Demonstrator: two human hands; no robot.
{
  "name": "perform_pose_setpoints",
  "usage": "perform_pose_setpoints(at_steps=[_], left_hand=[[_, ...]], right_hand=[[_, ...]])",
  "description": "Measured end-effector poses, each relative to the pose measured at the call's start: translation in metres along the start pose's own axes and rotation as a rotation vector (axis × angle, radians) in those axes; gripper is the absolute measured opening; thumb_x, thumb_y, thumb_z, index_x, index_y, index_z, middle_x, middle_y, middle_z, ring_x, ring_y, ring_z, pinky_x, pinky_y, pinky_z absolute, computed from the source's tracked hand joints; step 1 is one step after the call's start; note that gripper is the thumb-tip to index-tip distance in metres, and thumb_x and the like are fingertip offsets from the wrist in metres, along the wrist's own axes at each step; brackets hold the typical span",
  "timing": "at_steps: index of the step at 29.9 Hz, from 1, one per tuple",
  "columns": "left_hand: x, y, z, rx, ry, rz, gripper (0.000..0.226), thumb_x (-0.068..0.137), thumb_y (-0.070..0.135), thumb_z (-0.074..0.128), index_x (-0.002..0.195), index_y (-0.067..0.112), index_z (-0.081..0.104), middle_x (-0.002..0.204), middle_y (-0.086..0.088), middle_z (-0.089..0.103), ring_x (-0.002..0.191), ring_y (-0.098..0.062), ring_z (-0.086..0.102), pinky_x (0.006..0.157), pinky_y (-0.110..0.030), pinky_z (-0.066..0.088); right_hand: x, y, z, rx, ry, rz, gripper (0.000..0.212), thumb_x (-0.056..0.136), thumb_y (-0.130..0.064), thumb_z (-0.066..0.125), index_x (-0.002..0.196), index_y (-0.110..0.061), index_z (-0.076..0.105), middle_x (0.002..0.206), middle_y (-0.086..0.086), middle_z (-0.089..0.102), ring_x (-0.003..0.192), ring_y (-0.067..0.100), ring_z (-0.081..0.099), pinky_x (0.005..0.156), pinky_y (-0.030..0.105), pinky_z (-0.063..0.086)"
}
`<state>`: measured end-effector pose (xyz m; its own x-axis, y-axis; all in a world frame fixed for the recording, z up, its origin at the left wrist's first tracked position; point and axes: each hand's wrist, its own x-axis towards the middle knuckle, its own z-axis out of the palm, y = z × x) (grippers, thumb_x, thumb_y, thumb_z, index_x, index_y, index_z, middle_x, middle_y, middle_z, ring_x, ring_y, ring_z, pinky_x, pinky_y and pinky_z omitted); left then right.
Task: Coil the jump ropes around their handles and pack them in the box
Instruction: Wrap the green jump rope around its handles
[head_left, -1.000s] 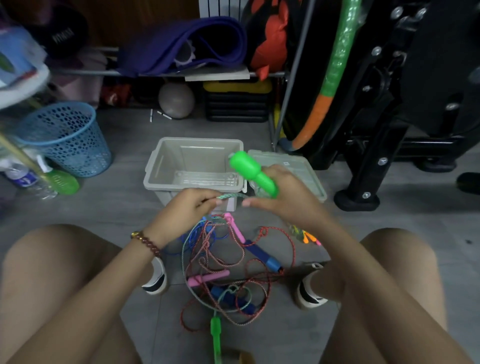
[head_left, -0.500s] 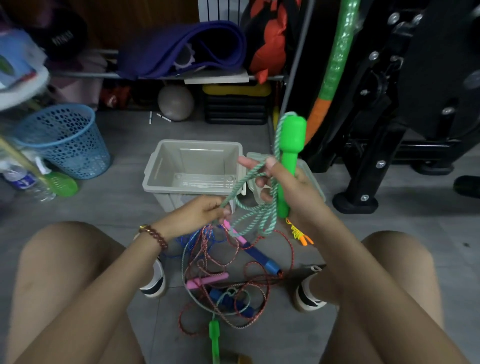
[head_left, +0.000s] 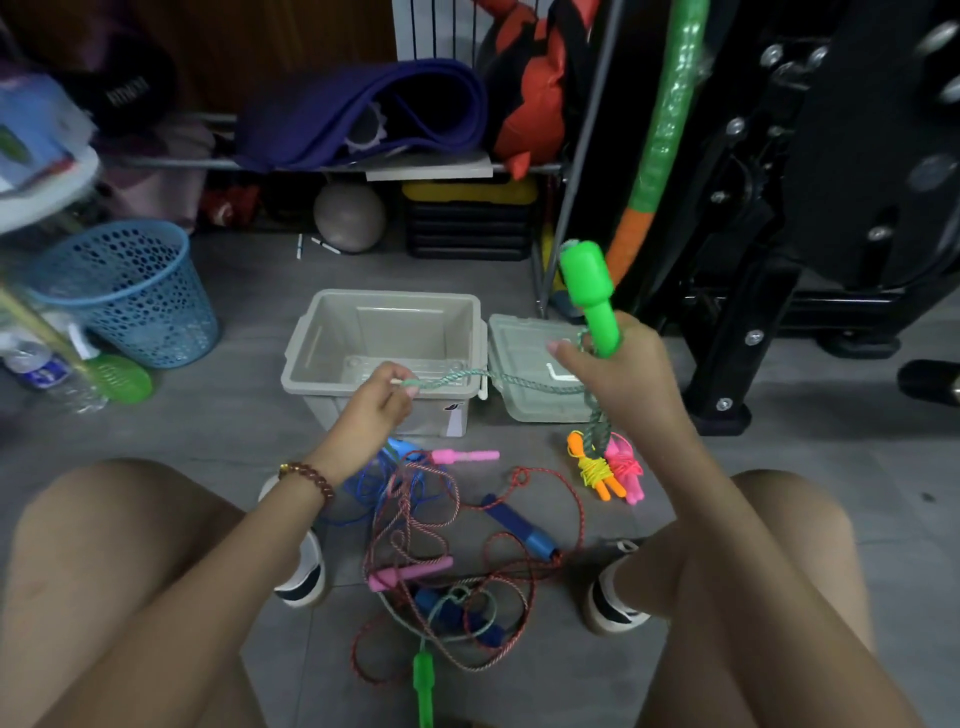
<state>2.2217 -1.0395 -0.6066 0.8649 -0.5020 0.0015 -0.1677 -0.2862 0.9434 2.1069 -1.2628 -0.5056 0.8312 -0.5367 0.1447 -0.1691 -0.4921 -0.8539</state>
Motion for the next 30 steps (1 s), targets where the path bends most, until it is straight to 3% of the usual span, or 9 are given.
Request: perform_pose_setpoints(at_steps=[4, 6, 10, 12, 16, 19, 24, 27, 30], left_hand=[[-0.012, 0.046, 0.003, -0.047, -0.005, 0.157, 0.020, 0.092, 0.014, 0.056, 0.079, 0.022, 0.044, 0.064, -0.010, 0.046, 0.063, -0.016, 0.045, 0.062, -0.028, 0.037], [-0.020, 0.064, 0.006, -0.092, -0.059, 0.235, 0.019, 0.090, 0.009, 0.057, 0.079, 0.017, 0.045, 0.062, -0.007, 0.047, 0.061, -0.015, 0.044, 0.060, -0.028, 0.037], [-0.029, 0.090, 0.012, -0.182, -0.156, 0.306, 0.020, 0.089, -0.006, 0.051, 0.086, 0.012, 0.047, 0.067, 0.021, 0.058, 0.063, 0.005, 0.052, 0.062, -0.010, 0.042], [-0.033, 0.100, 0.013, -0.269, -0.176, 0.280, 0.016, 0.090, -0.005, 0.051, 0.085, 0.009, 0.046, 0.064, 0.015, 0.061, 0.057, 0.005, 0.053, 0.055, -0.007, 0.039], [-0.039, 0.108, 0.005, -0.312, -0.221, 0.286, 0.022, 0.084, 0.027, 0.057, 0.083, 0.008, 0.047, 0.062, 0.005, 0.063, 0.054, -0.002, 0.045, 0.049, -0.013, 0.032], [-0.035, 0.105, 0.000, -0.300, -0.183, 0.277, 0.010, 0.089, 0.003, 0.056, 0.083, 0.005, 0.050, 0.064, 0.002, 0.065, 0.060, 0.001, 0.056, 0.058, -0.008, 0.040], [-0.022, 0.085, -0.012, -0.191, -0.025, 0.221, 0.016, 0.088, -0.004, 0.055, 0.094, 0.011, 0.057, 0.077, 0.003, 0.070, 0.081, -0.004, 0.067, 0.069, -0.011, 0.044], [-0.019, 0.075, -0.014, -0.060, -0.023, 0.223, 0.032, 0.087, -0.002, 0.058, 0.106, 0.023, 0.064, 0.088, 0.013, 0.073, 0.093, -0.004, 0.067, 0.078, -0.012, 0.047], [-0.021, 0.071, -0.009, -0.030, -0.041, 0.216, 0.036, 0.086, -0.005, 0.058, 0.101, 0.026, 0.066, 0.085, 0.019, 0.072, 0.094, 0.000, 0.065, 0.082, -0.013, 0.049]], right_hand=[[-0.007, 0.002, 0.010, -0.203, -0.242, -0.066, 0.073, 0.070, -0.046, 0.077, 0.132, -0.029, 0.042, 0.104, 0.001, 0.063, 0.091, 0.020, 0.059, 0.080, 0.035, 0.048], [-0.012, -0.001, 0.022, -0.151, -0.329, -0.157, 0.070, 0.071, -0.046, 0.078, 0.132, -0.031, 0.048, 0.105, -0.003, 0.066, 0.093, 0.015, 0.060, 0.081, 0.030, 0.048], [-0.026, -0.003, 0.044, -0.019, -0.405, -0.208, 0.051, 0.074, -0.031, 0.078, 0.121, -0.027, 0.059, 0.089, -0.005, 0.067, 0.080, 0.010, 0.058, 0.072, 0.028, 0.047], [-0.027, -0.005, 0.048, 0.087, -0.381, -0.180, 0.046, 0.073, -0.030, 0.076, 0.116, -0.028, 0.059, 0.086, -0.012, 0.065, 0.078, 0.006, 0.058, 0.073, 0.030, 0.047], [-0.020, -0.007, 0.043, 0.212, -0.367, -0.107, 0.024, 0.081, -0.016, 0.074, 0.091, -0.031, 0.059, 0.070, -0.015, 0.057, 0.062, -0.001, 0.049, 0.063, 0.020, 0.041], [-0.022, -0.015, 0.035, 0.389, -0.287, -0.003, 0.018, 0.089, -0.013, 0.063, 0.074, -0.016, 0.056, 0.058, -0.007, 0.049, 0.052, 0.004, 0.044, 0.053, 0.018, 0.038], [-0.016, -0.013, 0.021, 0.427, -0.158, 0.096, 0.017, 0.092, -0.022, 0.058, 0.082, -0.009, 0.059, 0.077, 0.002, 0.050, 0.076, 0.014, 0.047, 0.070, 0.030, 0.037], [-0.020, -0.015, 0.019, 0.414, -0.261, -0.007, 0.017, 0.093, -0.021, 0.054, 0.106, -0.023, 0.065, 0.092, -0.003, 0.058, 0.084, 0.004, 0.051, 0.077, 0.015, 0.040], [-0.025, -0.016, 0.019, 0.518, -0.352, -0.006, 0.034, 0.089, -0.027, 0.049, 0.117, -0.021, 0.066, 0.097, -0.005, 0.063, 0.082, 0.006, 0.053, 0.080, 0.021, 0.041]])
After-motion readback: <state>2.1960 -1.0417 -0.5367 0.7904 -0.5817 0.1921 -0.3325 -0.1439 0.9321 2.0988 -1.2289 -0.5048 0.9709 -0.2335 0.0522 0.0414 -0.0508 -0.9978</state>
